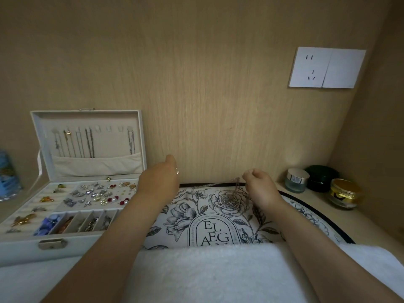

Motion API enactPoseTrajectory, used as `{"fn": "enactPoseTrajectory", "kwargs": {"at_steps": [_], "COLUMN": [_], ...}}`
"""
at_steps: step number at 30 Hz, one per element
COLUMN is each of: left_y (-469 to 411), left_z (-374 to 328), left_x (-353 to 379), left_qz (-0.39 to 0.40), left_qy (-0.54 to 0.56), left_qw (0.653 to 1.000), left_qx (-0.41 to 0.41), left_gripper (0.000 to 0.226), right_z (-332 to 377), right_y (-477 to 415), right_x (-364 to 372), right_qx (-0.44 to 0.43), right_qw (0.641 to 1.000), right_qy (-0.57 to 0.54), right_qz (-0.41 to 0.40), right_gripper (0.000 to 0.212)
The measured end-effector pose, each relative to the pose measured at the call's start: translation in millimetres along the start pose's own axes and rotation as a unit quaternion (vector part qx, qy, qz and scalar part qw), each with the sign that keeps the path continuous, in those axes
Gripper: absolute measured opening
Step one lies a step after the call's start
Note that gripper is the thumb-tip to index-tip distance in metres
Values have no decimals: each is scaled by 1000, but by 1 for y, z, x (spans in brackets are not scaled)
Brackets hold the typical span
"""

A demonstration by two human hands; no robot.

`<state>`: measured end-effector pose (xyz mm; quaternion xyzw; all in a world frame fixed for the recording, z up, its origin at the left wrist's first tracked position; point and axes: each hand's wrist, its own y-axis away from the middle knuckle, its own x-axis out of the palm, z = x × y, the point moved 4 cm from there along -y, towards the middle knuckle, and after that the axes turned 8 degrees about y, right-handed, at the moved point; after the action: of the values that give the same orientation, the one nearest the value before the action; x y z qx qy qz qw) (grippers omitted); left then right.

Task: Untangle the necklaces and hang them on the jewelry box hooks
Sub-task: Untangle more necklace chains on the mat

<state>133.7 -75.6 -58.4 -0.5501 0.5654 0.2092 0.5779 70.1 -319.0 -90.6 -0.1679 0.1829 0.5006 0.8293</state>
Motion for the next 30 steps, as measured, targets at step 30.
{"fn": "enactPoseTrajectory", "kwargs": {"at_steps": [30], "left_y": [8], "left_z": [-34], "left_x": [22], "left_qz": [188], "left_qy": [290], "left_qw": [938], "left_qx": [-36], "left_gripper": [21], "right_z": [4], "right_y": [0], "right_x": [4], "right_qx": [-99], "right_qw": [989], "right_qy": [109], "right_qz": [17], "right_gripper": [19]}}
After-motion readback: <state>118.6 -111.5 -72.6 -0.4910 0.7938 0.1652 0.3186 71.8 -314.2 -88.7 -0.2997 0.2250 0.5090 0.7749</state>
